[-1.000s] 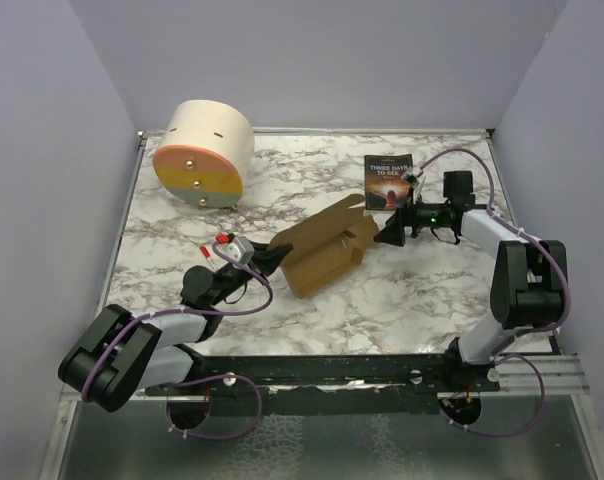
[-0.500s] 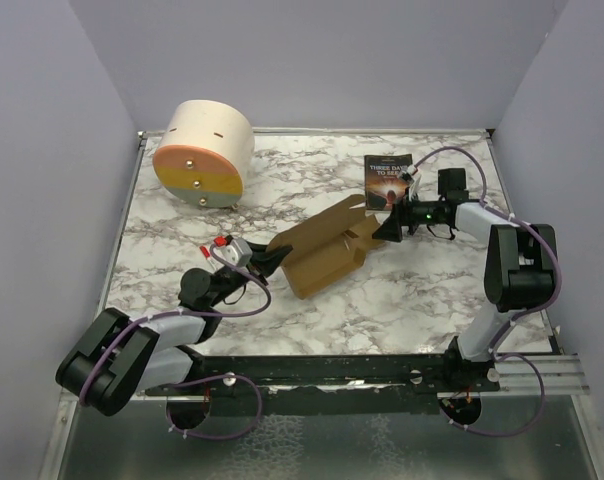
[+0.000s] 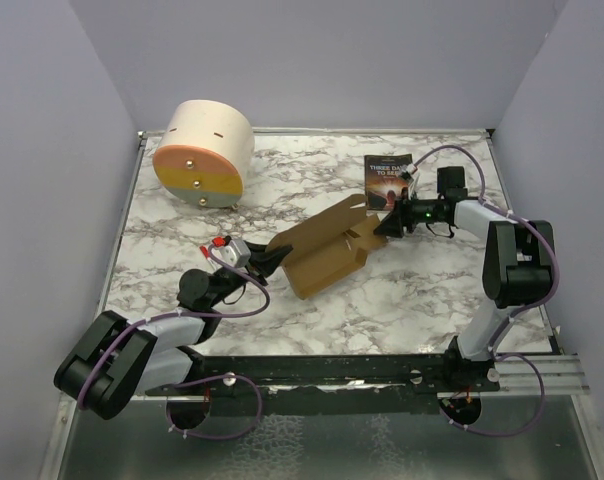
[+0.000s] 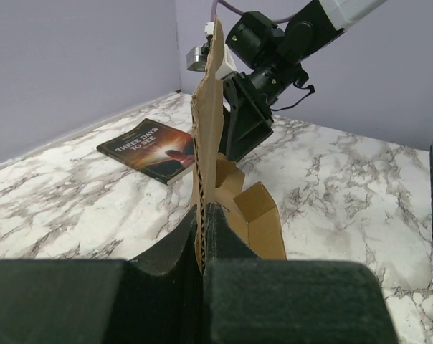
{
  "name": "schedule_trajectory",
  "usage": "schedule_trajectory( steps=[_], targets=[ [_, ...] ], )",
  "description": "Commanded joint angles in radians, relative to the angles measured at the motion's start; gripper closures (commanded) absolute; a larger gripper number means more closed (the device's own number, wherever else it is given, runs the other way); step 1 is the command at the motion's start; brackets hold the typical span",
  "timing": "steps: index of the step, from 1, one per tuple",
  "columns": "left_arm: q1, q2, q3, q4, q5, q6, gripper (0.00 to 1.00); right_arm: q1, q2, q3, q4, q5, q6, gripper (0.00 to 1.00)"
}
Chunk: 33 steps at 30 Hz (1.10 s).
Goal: Fold the paper box
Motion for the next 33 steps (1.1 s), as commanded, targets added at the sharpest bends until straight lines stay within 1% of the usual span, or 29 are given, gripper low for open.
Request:
schedule_trajectory(
  steps=[1,3,6,9,13,16,19,24,29,33],
  targets=[
    [-0.006,-0.016,0.005,0.055,0.025,-0.011,1.0,-0.004,-0.002,0.027,-0.019,-0.099,-0.041,0.59],
    [-0.006,-0.015,0.006,0.052,0.021,-0.01,1.0,-0.004,-0.014,0.024,-0.026,-0.115,-0.05,0.72],
    [-0.005,-0.014,0.013,0.028,0.012,0.003,1.0,-0.004,-0.05,0.011,-0.014,-0.124,-0.053,0.89],
    [-0.007,-0.014,0.031,-0.01,0.012,0.015,1.0,-0.004,-0.098,-0.007,0.009,-0.115,-0.039,0.96],
    [-0.013,-0.007,0.063,-0.063,-0.004,0.037,1.0,-0.004,-0.178,-0.043,0.073,-0.092,0.007,0.99],
    [-0.028,0.016,0.1,-0.1,-0.027,0.063,1.0,0.0,-0.232,-0.076,0.129,-0.082,0.046,0.99],
    [-0.045,0.059,0.134,-0.101,-0.07,0.086,1.0,0.007,-0.264,-0.103,0.163,-0.064,0.06,0.99],
    [-0.066,0.154,0.17,-0.051,-0.08,0.107,1.0,0.021,-0.258,-0.144,0.212,-0.035,0.058,0.99],
    [-0.083,0.261,0.173,0.034,-0.087,0.115,1.0,0.04,-0.248,-0.208,0.279,0.004,0.061,0.99],
    [-0.096,0.326,0.165,0.103,-0.083,0.125,1.0,0.045,-0.21,-0.207,0.262,-0.01,0.059,0.98]
  ],
)
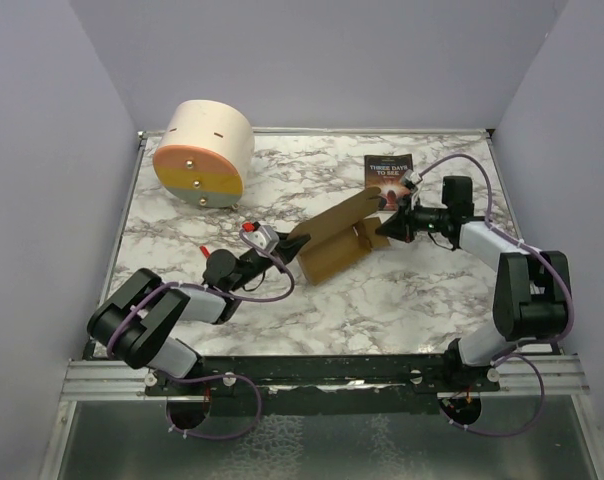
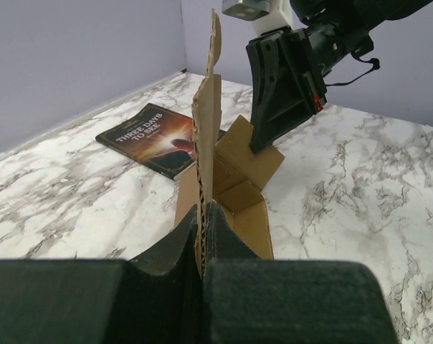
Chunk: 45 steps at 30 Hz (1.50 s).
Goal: Fold the paper box
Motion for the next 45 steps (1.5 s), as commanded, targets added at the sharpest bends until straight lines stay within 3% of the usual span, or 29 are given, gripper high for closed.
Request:
schedule_trajectory(
  steps=[1,6,14,26,29,35,39,42,45],
  targets=[
    [-0.02,0.065,-0.004,0.097,-0.006,0.028,1.0,0.014,0.043,0.008,0.041,-0.02,0.009,0.98],
    [-0.022,0.081,-0.014,0.108,0.001,0.045,1.0,0.014,0.093,0.056,-0.051,-0.066,-0.022,0.95],
    [-0.022,0.085,-0.015,0.094,0.019,0.048,1.0,0.014,0.164,0.106,-0.104,-0.154,-0.027,0.8],
    [-0.022,0.062,-0.019,0.067,0.022,0.054,1.0,0.015,0.254,0.155,-0.151,-0.388,0.014,0.47],
    [-0.022,0.059,-0.019,0.063,0.022,0.054,1.0,0.014,0.286,0.161,-0.138,-0.406,0.059,0.44],
    [-0.022,0.056,-0.017,0.055,0.021,0.054,1.0,0.014,0.327,0.155,-0.064,-0.406,0.184,0.47],
    [-0.022,0.054,-0.015,0.052,0.021,0.055,1.0,0.013,0.328,0.143,-0.017,-0.364,0.243,0.61],
    [-0.022,0.053,-0.015,0.051,0.024,0.056,1.0,0.013,0.317,0.143,-0.017,-0.299,0.237,0.81],
    [-0.022,0.049,-0.015,0.047,0.023,0.056,1.0,0.014,0.293,0.14,-0.016,-0.217,0.217,0.93]
  ],
)
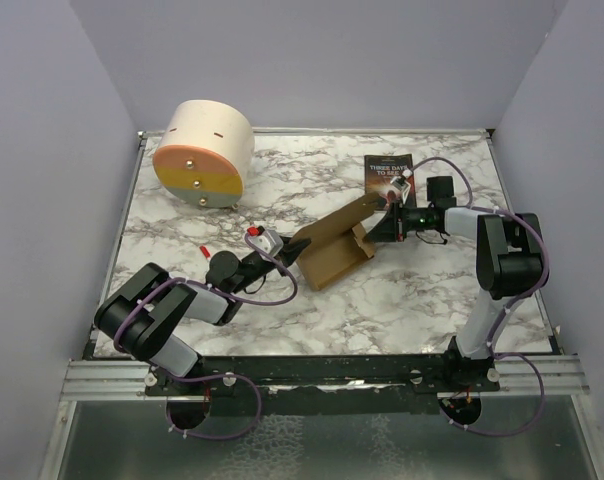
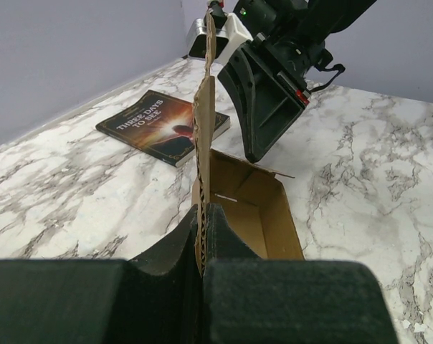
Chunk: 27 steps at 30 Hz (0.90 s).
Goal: Fold the paper box
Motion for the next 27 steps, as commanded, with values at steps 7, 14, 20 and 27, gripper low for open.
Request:
schedule_trajectory(
  steps=[7,14,20,27],
  targets=[
    [-0.008,-0.027,0.001,0.001,0.022,0.007,1.0,0.005,-0.091,-0.028,0.045,0.218,-0.056,0.95],
    [-0.008,-0.032,0.001,-0.002,0.019,0.005,1.0,0.016,-0.135,-0.038,0.025,0.274,-0.126,0.82],
    [-0.008,-0.038,-0.001,-0.003,0.016,0.002,1.0,0.032,-0.151,-0.041,0.009,0.323,-0.16,0.74],
    [-0.008,-0.042,-0.003,-0.006,0.01,0.004,1.0,0.047,-0.165,-0.043,-0.007,0.341,-0.188,0.57]
  ],
)
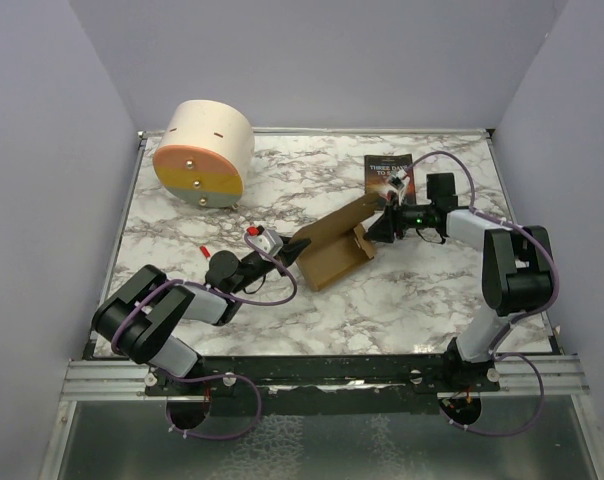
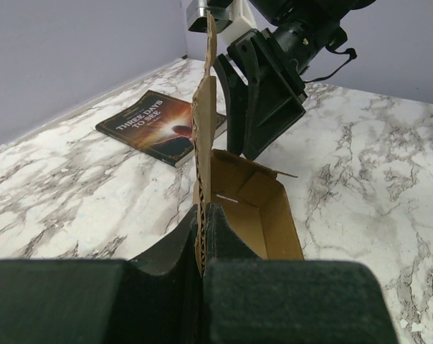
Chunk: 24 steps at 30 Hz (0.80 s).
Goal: Fold the paper box
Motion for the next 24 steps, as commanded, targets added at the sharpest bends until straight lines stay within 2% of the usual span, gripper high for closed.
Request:
schedule_trajectory(
  steps=[1,6,11,17,24],
  targets=[
    [-0.008,-0.026,-0.002,0.014,0.01,0.005,1.0,0.015,-0.041,-0.01,-0.012,0.046,-0.047,0.55],
    [-0.008,-0.026,-0.001,0.012,0.009,0.004,1.0,0.021,-0.05,-0.011,-0.02,0.071,-0.066,0.5],
    [-0.008,-0.03,-0.002,0.012,0.006,0.001,1.0,0.023,-0.031,-0.011,-0.024,0.061,-0.064,0.38],
    [-0.008,-0.033,-0.002,0.016,0.0,-0.013,1.0,0.029,-0.001,-0.025,-0.004,0.036,-0.045,0.38],
    [-0.008,-0.022,-0.002,0.038,0.003,-0.035,1.0,0.069,0.008,-0.034,0.02,0.075,-0.045,0.4]
  ],
)
